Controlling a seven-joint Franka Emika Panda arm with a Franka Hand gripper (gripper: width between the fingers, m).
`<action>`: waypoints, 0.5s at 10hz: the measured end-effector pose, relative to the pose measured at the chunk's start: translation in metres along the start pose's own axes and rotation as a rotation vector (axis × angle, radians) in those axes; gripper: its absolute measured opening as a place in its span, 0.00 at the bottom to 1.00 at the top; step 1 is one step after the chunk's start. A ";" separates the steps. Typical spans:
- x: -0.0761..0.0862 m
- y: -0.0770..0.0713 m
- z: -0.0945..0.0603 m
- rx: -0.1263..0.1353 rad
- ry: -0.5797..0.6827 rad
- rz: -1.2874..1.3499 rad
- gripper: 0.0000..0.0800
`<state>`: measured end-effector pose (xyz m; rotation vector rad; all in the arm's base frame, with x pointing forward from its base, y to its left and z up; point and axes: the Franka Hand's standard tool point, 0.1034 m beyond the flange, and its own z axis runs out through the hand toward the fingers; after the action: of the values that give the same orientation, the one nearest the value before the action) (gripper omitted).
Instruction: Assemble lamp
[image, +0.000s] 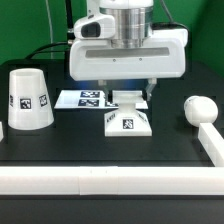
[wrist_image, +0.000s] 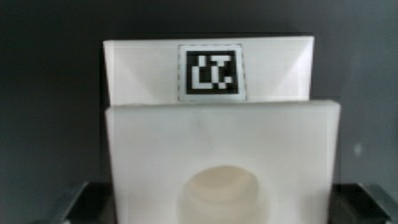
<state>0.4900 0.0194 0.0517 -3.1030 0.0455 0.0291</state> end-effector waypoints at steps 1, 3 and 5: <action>0.016 -0.007 0.000 0.002 0.017 -0.011 0.67; 0.042 -0.018 -0.001 0.006 0.044 -0.022 0.67; 0.066 -0.028 -0.002 0.011 0.061 -0.036 0.67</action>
Offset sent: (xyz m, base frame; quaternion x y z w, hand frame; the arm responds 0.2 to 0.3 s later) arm 0.0509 0.0201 -0.0042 0.0071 0.0012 -0.0015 1.0000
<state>0.5566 0.0457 0.0531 -3.0928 -0.0090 -0.0664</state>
